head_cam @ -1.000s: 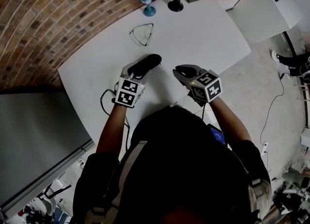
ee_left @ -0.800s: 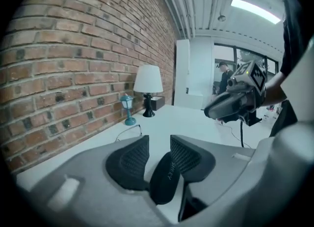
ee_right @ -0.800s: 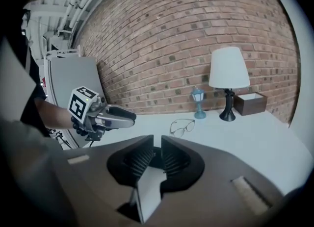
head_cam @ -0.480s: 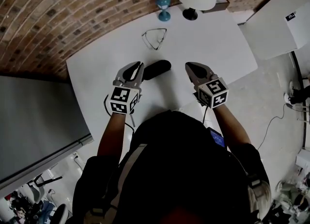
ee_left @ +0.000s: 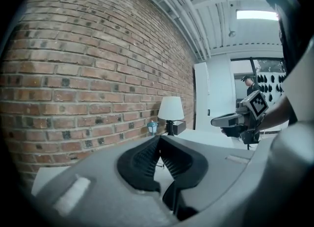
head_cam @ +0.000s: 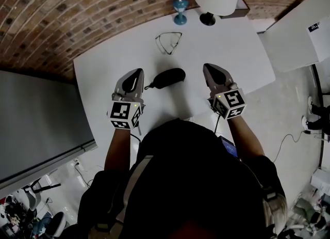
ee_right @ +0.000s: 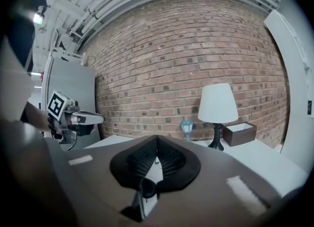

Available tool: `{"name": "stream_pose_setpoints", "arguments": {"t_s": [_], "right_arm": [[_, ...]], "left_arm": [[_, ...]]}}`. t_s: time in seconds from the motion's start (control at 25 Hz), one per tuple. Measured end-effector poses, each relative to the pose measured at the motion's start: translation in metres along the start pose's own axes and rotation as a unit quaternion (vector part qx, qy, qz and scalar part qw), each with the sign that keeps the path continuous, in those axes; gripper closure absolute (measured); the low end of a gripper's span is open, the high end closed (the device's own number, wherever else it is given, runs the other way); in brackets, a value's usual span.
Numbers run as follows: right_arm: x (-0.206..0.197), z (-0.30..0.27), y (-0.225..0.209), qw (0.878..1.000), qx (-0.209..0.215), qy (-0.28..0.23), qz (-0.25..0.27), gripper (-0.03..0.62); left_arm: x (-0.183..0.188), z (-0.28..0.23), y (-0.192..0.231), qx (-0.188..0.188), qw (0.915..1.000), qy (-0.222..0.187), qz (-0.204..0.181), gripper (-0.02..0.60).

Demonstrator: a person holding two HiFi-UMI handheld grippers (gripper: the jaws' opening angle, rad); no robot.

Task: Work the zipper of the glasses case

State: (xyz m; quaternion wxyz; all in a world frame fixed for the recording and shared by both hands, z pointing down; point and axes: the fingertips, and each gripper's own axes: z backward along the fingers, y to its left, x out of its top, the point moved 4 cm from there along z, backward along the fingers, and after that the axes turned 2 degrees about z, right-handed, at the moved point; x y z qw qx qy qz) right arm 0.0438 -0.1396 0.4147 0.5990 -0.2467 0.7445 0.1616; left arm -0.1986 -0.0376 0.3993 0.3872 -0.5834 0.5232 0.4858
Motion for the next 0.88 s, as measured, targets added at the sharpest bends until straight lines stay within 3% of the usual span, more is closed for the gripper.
{"name": "stream_pose_setpoints", "arguments": {"t_s": [0.24,0.88], "right_arm": [[0.008,0.001,-0.003,1.000,-0.003,-0.012,-0.004,0.591],[-0.002,-0.005,0.001,1.000,0.006,0.004,-0.012,0.591]], "left_arm": [[0.006,0.002,-0.001,0.006,0.9999,-0.014,0.006,0.574],[-0.006,-0.003,-0.006,-0.010,0.9999,0.004,0.013,0.574]]}}
